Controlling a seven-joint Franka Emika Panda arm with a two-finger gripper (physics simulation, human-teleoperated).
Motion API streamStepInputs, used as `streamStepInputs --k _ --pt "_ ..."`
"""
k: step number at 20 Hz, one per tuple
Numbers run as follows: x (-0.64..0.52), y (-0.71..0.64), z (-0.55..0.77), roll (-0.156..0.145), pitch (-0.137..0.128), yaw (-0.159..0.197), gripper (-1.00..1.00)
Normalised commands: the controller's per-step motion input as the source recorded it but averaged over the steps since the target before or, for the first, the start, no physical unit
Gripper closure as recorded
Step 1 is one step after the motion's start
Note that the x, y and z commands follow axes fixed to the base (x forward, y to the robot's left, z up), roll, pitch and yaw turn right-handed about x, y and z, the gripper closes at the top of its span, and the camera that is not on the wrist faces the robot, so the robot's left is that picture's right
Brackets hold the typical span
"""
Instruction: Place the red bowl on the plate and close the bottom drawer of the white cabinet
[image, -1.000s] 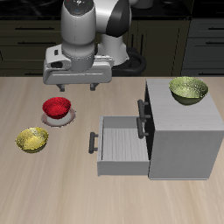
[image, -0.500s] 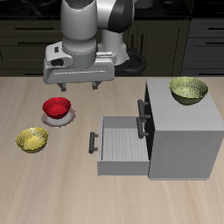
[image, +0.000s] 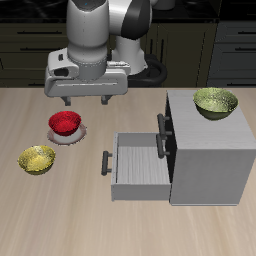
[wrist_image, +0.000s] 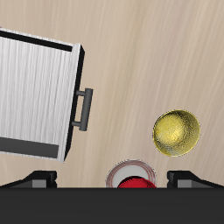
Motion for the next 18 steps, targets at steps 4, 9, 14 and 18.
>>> streamStepInputs --k 4,9,14,18 --pt "0.12 -0.02 0.03 0.006 0.002 0.015 -1.00" --pt "0.08 0.04 0.10 0.017 -0.023 0.119 -1.00" --pt "0.02 0.07 0.02 0.014 -0.018 0.196 -1.00" --pt "-0.01 0.01 -0.04 -0.002 -0.027 0.234 -1.00"
